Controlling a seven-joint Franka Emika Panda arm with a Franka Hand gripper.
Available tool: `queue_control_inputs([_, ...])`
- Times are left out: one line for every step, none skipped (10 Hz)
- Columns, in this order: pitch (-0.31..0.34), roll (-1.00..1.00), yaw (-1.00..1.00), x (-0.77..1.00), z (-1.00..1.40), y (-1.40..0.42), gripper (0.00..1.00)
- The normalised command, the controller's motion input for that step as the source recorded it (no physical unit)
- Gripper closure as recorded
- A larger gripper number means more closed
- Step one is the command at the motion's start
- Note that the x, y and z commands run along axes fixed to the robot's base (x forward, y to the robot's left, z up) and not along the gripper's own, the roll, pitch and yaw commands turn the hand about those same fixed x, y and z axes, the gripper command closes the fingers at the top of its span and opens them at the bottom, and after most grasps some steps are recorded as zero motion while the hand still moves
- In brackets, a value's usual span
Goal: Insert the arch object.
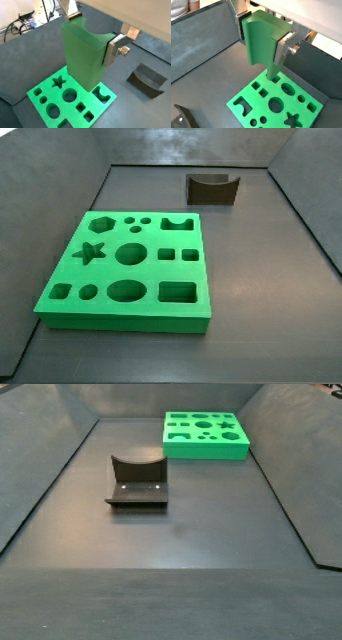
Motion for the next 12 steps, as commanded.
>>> queue_control_inputs([0.000,0.05,0.00,0.00,-1.00,0.07,1.00])
queue_control_inputs([0.000,0.03,0.00,0.02,-1.00,0.05,1.00])
queue_control_inputs([0.000,0.05,-0.03,0.08,-1.00,0.11,1.00])
queue_control_inputs([0.000,0.21,-0.09,0.18,-0.97,0.33,1.00])
queue_control_inputs([0.000,0.32,-0.18,0.15,-0.74,0.53,1.00])
queue_control_inputs([-0.003,0.38,-0.10,0.05,-0.64,0.54,1.00])
queue_control_inputs([0.000,0.27,-0.10,0.14,-0.86,0.38,1.00])
queue_control_inputs([0.000,0.09,-0.12,0.13,-1.00,0.21,1.00])
queue_control_inputs([0.000,0.04,-0.06,0.04,-1.00,0.20,1.00])
queue_control_inputs([0.000,0.04,-0.04,0.03,-1.00,0.21,1.00])
queue_control_inputs([0.000,0.08,-0.03,0.05,-1.00,0.25,1.00])
queue_control_inputs([-0.017,0.13,0.05,0.08,-1.00,0.29,1.00])
